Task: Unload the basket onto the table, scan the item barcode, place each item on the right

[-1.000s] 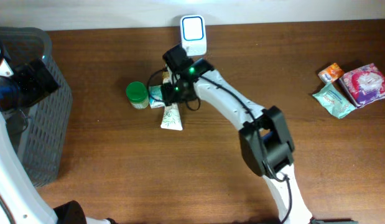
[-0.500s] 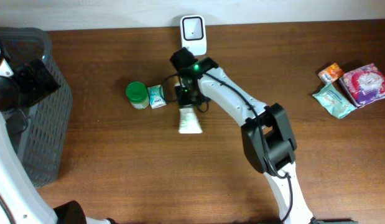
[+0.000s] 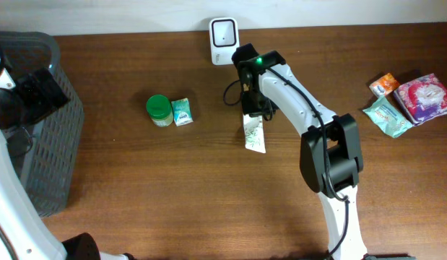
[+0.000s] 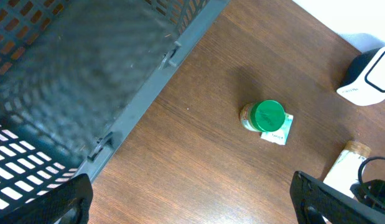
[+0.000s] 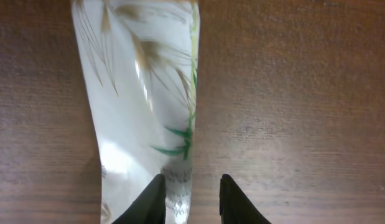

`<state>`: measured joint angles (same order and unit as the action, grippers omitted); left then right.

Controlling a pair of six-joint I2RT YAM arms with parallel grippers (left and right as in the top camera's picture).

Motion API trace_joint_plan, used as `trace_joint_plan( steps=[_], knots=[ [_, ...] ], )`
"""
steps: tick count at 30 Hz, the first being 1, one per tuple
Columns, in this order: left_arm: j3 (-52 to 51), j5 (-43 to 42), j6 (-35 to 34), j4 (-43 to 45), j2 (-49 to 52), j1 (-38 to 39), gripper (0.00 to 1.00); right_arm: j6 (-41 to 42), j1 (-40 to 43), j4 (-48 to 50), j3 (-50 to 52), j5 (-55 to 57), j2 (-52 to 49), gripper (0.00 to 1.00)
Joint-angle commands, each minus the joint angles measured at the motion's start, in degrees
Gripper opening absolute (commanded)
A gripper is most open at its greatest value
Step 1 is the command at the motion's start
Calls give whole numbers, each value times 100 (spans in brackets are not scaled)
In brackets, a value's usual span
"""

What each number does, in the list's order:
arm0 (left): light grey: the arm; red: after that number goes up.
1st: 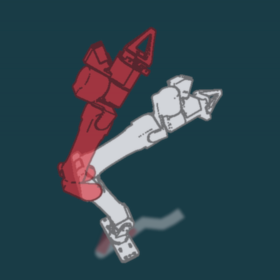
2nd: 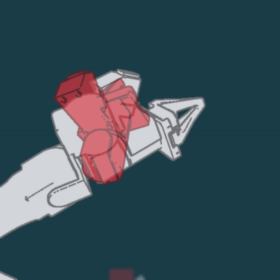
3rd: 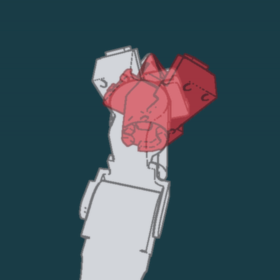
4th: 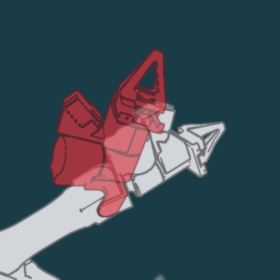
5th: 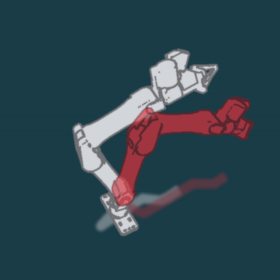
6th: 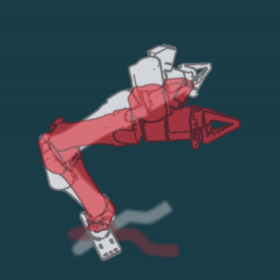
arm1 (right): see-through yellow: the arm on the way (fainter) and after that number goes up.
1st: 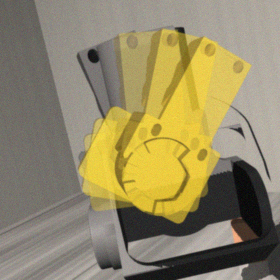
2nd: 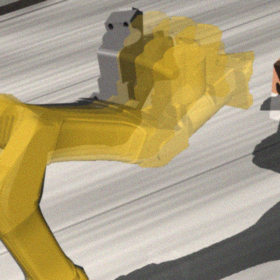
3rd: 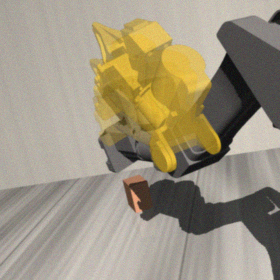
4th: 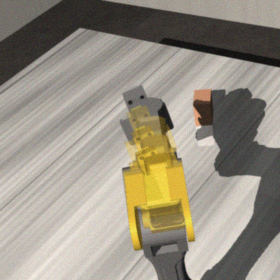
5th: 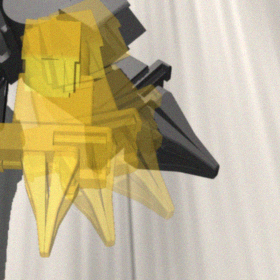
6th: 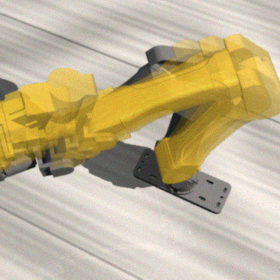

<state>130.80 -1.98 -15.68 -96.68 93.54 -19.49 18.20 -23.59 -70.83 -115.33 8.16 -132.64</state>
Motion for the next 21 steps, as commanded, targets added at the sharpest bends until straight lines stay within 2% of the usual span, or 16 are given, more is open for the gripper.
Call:
trace_joint_plan(
  steps=[1, 2, 3, 4, 8, 13, 16, 21],
  knots=[
    [11, -22, -35, -2, -57, -17, 99, 7, -396, -9, -387, 155, 404, 36],
    [11, -22, -35, -2, -57, -17, 99, 9, -557, 55, -382, 157, 398, 48],
    [11, -22, -35, -2, -57, -17, 99, 11, -732, 129, -382, 162, 363, 68],
    [11, -22, -35, -2, -57, -17, 99, 42, -855, 208, -382, 186, 350, 73],
    [11, -20, -35, -2, -57, -17, 99, 479, -1137, 293, -350, 1097, 20, 72],
    [11, -22, -35, -2, -57, -17, 99, 481, -1078, 380, -319, 1106, -398, 72],
    [11, -22, -35, -2, -57, -17, 99, 485, -1010, 354, -289, 1499, -476, 72],
    [11, -22, -35, -2, -57, -17, 99, 483, -715, 608, 210, 1502, -479, 72]
  ],
)
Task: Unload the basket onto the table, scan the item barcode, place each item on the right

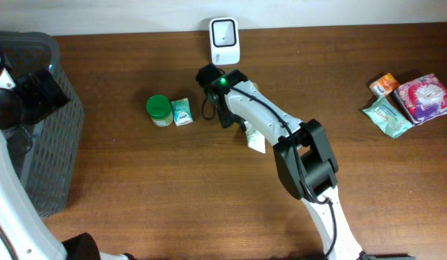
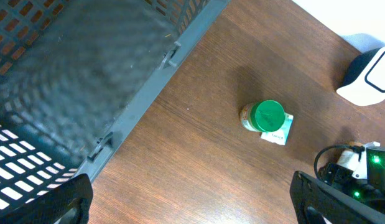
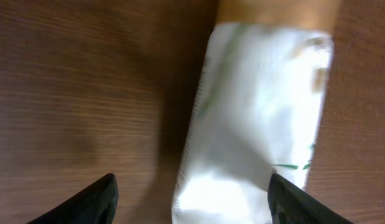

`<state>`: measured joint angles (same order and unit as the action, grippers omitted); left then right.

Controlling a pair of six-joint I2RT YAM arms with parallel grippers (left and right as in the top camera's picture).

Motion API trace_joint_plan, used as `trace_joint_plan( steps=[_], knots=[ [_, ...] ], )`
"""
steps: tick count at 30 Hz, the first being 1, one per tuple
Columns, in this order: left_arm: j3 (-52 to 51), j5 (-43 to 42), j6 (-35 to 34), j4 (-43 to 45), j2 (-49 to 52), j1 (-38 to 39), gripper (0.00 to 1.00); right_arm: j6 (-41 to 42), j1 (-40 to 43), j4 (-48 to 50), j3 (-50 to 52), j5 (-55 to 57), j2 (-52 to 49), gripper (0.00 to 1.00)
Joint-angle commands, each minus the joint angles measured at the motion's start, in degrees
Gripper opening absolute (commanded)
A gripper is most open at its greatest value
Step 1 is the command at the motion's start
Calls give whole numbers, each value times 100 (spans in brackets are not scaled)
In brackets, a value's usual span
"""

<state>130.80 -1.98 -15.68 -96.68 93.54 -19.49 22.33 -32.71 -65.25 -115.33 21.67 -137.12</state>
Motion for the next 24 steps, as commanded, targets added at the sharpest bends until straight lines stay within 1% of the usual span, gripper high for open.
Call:
trace_joint_plan(
  steps=[1, 4, 7, 9, 11, 12, 13, 14, 15, 18, 22, 23, 24],
  knots=[
    [11, -22, -35, -2, -57, -17, 99, 70, 299, 52, 229, 149, -31, 72],
    [11, -22, -35, -2, -57, -17, 99, 48, 584, 4, 232, -44, -31, 72],
    [11, -22, -35, -2, -57, -17, 99, 37, 619, -52, 212, -42, -20, 71],
    [11, -22, -35, -2, -57, -17, 99, -103, 575, -337, -48, -13, 24, 71],
    [11, -22, -35, -2, -57, -17, 99, -96, 588, -874, -660, -46, 79, 72],
    [11, -22, -35, -2, -57, -17, 99, -101, 627, -1064, -874, -153, 79, 82],
    [11, -22, -35, -2, -57, -17, 99, -107, 734, -1211, -1036, -501, 81, 99],
    [11, -22, -35, -2, -57, -17, 99, -144, 879, -1215, -1036, -887, 79, 99],
    [11, -22, -35, -2, -57, -17, 99, -498, 1163, -1176, -966, -1683, 66, 99],
    [11, -22, -35, -2, -57, -17, 99, -1276, 1729, -901, -496, -3272, 63, 99],
    [11, -22, -35, -2, -57, -17, 99, -1292, 1895, -385, 157, -3414, 57, 99],
    [11, -22, -35, -2, -57, -17, 99, -1290, 1886, -343, 166, -3414, 57, 96],
    [11, -22, -35, -2, -57, -17, 99, -1290, 1886, -286, 166, -3414, 57, 68]
  ],
)
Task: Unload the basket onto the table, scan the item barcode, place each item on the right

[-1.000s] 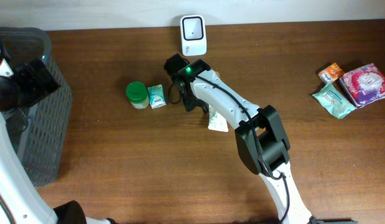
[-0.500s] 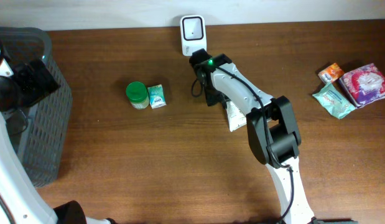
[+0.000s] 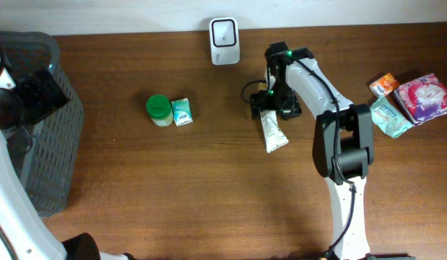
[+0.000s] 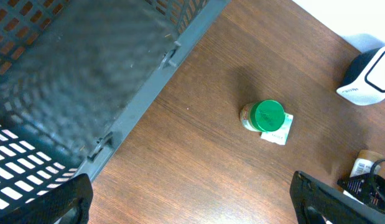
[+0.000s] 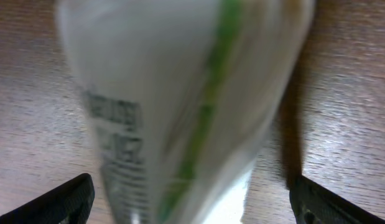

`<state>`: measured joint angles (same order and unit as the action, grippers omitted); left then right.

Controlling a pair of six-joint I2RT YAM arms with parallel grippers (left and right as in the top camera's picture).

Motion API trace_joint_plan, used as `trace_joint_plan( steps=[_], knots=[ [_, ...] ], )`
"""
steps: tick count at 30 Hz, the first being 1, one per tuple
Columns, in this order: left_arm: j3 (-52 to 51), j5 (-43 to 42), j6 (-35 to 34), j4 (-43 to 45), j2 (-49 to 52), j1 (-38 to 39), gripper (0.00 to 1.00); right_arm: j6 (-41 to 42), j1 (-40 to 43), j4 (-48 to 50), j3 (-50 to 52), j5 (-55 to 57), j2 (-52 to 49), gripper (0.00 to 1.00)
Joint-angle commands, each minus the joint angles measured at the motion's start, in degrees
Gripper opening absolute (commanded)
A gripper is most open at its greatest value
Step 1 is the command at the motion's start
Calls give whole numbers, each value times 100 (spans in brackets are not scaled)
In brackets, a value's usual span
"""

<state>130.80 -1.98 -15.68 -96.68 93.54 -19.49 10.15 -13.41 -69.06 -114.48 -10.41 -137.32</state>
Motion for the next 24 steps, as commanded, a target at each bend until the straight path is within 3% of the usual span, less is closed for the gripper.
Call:
trace_joint_plan(
  steps=[1, 2, 4, 5, 6, 12, 13, 14, 15, 17, 18, 19, 20, 22, 24],
  knots=[
    [11, -22, -35, -2, -57, -17, 99, -72, -44, 94, 81, -208, 72, 55],
    [11, -22, -35, -2, -57, -17, 99, -72, -46, 92, 81, -210, 66, 43],
    [11, -22, -35, -2, -57, -17, 99, -74, -44, 94, 81, -291, 31, 30],
    [11, -22, -35, -2, -57, -17, 99, -74, -44, 94, 81, -291, 17, 11],
    [11, -22, -35, -2, -57, -17, 99, -74, -44, 94, 81, -291, 17, 4],
    [11, -22, -35, -2, -57, -17, 99, -68, -44, -166, -120, -293, 136, 4],
    [11, -22, -35, -2, -57, -17, 99, -72, -52, -291, -240, -295, 160, 18],
    [11, -22, -35, -2, -57, -17, 99, -74, -55, -317, -236, -291, 157, 48],
    [11, -22, -35, -2, -57, -17, 99, -74, -55, -310, -190, -289, 149, 54],
    [11, -22, -35, -2, -57, -17, 99, -98, -55, -280, -98, -243, 109, 56],
    [11, -22, -35, -2, -57, -17, 99, -96, -55, -195, 52, -245, 98, 47],
    [11, -22, -35, -2, -57, -17, 99, -96, -55, -186, 125, -249, 98, 19],
    [11, -22, -35, -2, -57, -17, 99, -94, -55, -203, 133, -321, 98, 4],
    [11, -22, -35, -2, -57, -17, 99, -118, -55, -208, 120, -892, 111, 4],
    [11, -22, -35, -2, -57, -17, 99, -872, -55, -282, -210, -2288, 146, 4]
  ],
)
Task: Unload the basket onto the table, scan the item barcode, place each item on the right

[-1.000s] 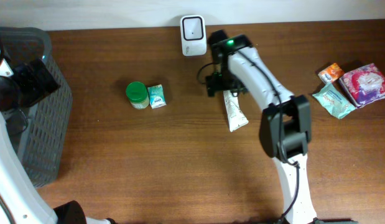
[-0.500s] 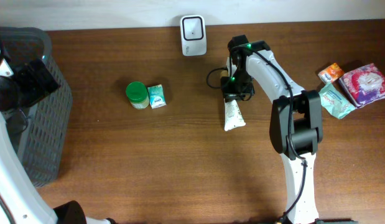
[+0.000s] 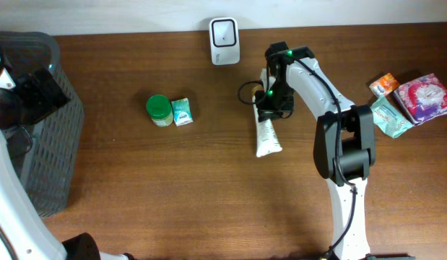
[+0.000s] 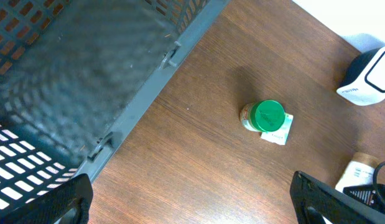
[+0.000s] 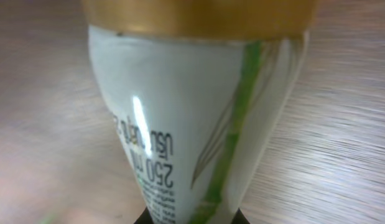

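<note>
A white tube [image 3: 267,136] with green leaf print and a gold cap [image 5: 198,15] lies on the brown table, right of the middle. My right gripper [image 3: 269,102] is shut on it. In the right wrist view the tube [image 5: 192,118] fills the frame, and my right gripper [image 5: 192,219] clamps its narrower part. Whether the tube is off the table cannot be told. The white scanner [image 3: 224,32] stands at the back edge, up and left of the tube. My left gripper [image 4: 192,205] hangs open high over the table's left side, beside the basket.
A grey mesh basket [image 3: 35,130] fills the left end of the table. A green-lidded jar [image 3: 159,110] and a small green-white box [image 3: 182,112] sit left of the middle. Several snack packs [image 3: 414,97] lie at the far right.
My right gripper was open over the tube and is now shut on it. The tube's near end has swung a little to the left. The left arm has not moved.
My right gripper's fingers stood close together at the tube's flat end. Then the gripper was open left of the tube. Then it was open at the right, over the tube's printed side. It is now shut on the tube. The left gripper stayed open throughout.
</note>
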`<state>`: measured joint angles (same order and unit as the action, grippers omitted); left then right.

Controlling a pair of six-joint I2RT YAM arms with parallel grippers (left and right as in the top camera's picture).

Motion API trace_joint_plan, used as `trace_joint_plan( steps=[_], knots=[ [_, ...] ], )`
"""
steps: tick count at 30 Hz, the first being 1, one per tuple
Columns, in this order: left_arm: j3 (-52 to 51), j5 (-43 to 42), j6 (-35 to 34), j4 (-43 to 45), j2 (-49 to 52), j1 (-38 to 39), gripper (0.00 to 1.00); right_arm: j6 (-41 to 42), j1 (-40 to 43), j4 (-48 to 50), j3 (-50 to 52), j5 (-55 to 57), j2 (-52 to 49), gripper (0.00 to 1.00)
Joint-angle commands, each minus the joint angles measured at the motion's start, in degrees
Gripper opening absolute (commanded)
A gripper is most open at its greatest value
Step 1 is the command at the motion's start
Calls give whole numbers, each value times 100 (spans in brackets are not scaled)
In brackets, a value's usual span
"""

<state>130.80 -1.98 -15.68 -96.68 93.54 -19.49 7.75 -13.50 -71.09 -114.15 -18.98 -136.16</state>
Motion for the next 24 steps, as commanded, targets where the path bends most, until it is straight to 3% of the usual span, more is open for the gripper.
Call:
trace_joint_plan(
  steps=[1, 4, 7, 24],
  knots=[
    [11, -22, -35, -2, -57, -17, 99, -953, -48, -157, -457, -1996, 61, 4],
    [11, -22, -35, -2, -57, -17, 99, -1838, -190, -260, -1067, -3554, 94, 4],
    [11, -22, -35, -2, -57, -17, 99, -1932, -271, 153, -1187, -5071, 92, 4],
    [11, -22, -35, -2, -57, -17, 99, -1934, -273, 142, -1187, -4935, 90, 4]
  ],
)
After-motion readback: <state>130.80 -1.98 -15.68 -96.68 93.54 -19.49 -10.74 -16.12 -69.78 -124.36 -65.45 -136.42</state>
